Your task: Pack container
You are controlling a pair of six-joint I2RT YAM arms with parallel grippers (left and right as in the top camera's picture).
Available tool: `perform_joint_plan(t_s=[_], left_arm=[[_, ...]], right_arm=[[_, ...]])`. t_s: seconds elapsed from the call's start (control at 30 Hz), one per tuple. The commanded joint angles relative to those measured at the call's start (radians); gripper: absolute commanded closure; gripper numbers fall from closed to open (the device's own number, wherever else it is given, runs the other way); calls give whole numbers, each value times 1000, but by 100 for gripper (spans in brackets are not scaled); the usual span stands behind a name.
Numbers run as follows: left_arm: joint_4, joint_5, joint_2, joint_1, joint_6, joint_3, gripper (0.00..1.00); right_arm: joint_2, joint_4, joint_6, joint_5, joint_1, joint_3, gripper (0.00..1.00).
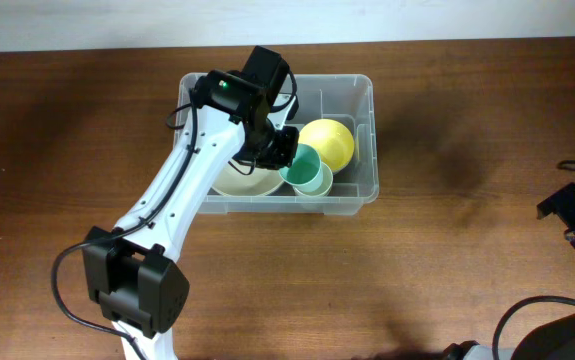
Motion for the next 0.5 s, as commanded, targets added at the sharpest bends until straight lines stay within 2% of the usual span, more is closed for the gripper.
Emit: perform_joint_plan(t_s=[0.0,0.13,0.17,0.2,0.33,0.43,0.47], left_arm=[[0,-11,5,-2,20,-2,99],[4,-11,5,-2,20,-2,99],[4,-11,5,-2,20,-2,96],[4,-11,5,-2,20,-2,90],[8,-11,5,-2,20,-2,48],[16,-11,5,-2,20,-2,31],[21,-11,5,-2,20,-2,29]], right_arm=[[4,3,12,2,-2,-2,1],[4,3,12,2,-2,-2,1],[4,3,12,2,-2,-2,1],[4,3,12,2,-2,-2,1],[4,3,12,2,-2,-2,1],[4,3,12,2,-2,-2,1],[4,3,12,2,-2,-2,1]])
